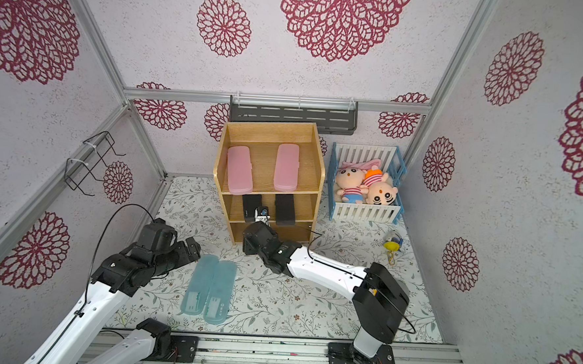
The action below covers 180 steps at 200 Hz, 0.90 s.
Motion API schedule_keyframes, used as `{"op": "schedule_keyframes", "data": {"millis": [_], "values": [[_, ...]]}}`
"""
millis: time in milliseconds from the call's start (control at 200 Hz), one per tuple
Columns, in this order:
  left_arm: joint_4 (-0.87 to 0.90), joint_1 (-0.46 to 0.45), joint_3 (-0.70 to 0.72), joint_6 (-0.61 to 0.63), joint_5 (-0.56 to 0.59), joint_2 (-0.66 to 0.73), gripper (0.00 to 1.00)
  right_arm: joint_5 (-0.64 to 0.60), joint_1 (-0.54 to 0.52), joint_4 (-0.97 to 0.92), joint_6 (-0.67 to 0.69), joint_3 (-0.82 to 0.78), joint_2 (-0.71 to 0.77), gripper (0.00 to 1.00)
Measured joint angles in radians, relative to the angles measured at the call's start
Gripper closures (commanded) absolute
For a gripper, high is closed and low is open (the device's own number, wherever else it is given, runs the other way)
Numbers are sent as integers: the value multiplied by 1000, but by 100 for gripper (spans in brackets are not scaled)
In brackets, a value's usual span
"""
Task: Place the pencil cases on the shelf according to color
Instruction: Place the pencil case on the shelf, then move the pencil case to the center of the board.
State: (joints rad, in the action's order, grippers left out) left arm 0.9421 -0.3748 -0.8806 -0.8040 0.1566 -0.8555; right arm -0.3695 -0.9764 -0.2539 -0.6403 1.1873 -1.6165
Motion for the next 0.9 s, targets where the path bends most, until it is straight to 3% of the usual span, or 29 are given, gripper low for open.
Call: {"op": "schedule_keyframes", "data": {"millis": [140, 355, 730, 900], "values": [[-49, -182, 114, -106, 19, -35, 3, -13, -56, -1, -29, -162, 151, 15], [-206, -373, 283, -256, 63, -100, 3, -35, -119, 1, -79, -332, 286, 12], [-343, -577, 259, -399, 173, -413, 3, -63, -159, -21, -159, -502, 397, 7], [-344, -618, 258, -446, 237, -428, 3, -74, -163, -26, -176, -537, 446, 5]]}}
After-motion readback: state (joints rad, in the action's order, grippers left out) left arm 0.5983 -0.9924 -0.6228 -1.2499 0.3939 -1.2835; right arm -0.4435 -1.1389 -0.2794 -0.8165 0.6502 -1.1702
